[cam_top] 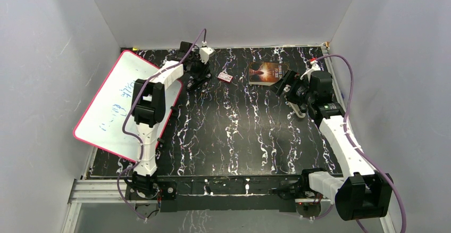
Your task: Load the staples into the stapler
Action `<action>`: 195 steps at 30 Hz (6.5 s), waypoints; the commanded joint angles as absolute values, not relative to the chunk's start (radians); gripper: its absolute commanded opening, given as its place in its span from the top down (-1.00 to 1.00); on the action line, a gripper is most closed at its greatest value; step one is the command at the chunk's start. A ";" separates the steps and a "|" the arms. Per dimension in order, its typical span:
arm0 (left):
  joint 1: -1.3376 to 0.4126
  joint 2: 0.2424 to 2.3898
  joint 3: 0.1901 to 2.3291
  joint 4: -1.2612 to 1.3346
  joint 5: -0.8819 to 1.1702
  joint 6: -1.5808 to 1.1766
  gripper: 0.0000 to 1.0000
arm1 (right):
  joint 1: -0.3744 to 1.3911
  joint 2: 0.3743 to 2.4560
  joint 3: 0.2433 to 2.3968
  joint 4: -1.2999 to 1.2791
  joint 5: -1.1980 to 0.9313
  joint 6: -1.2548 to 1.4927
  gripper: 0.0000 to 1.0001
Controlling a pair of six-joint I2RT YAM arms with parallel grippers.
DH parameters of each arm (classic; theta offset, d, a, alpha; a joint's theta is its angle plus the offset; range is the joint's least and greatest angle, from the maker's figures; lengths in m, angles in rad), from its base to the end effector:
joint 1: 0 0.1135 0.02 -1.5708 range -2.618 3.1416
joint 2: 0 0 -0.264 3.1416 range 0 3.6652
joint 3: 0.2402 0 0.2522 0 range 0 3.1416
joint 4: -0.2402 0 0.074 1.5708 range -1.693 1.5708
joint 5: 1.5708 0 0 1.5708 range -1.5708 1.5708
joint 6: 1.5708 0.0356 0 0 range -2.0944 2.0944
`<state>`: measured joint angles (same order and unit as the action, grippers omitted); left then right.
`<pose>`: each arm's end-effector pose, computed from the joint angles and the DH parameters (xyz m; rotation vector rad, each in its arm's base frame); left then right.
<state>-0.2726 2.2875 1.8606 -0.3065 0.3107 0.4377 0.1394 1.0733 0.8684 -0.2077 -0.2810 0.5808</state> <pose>0.4992 -0.1509 0.1935 0.9380 2.0740 -0.2711 0.2414 0.0438 0.3110 0.2618 2.0264 0.7381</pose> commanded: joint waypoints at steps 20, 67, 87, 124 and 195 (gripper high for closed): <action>-0.301 1.756 1.377 -0.021 0.472 0.127 1.00 | 0.135 1.041 0.802 -0.099 -0.259 0.671 -0.90; -0.770 1.413 0.929 0.278 0.213 -0.038 1.00 | 0.481 1.382 0.651 0.484 -0.214 0.938 -0.31; -0.772 1.406 0.912 0.302 0.224 -0.068 1.00 | 0.482 1.414 0.644 0.527 -0.226 0.896 0.64; -0.758 1.361 0.831 0.174 0.354 -0.007 1.00 | 0.350 1.446 0.637 0.481 -0.283 0.721 1.00; -0.772 1.783 0.906 0.308 0.421 0.179 -0.09 | 0.173 1.636 0.584 0.821 -0.569 0.761 0.93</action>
<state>-0.7727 1.7615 0.8619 0.2874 0.3847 0.1719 0.1715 1.6726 0.5934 0.7883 -0.5575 0.7822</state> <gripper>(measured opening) 0.597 0.214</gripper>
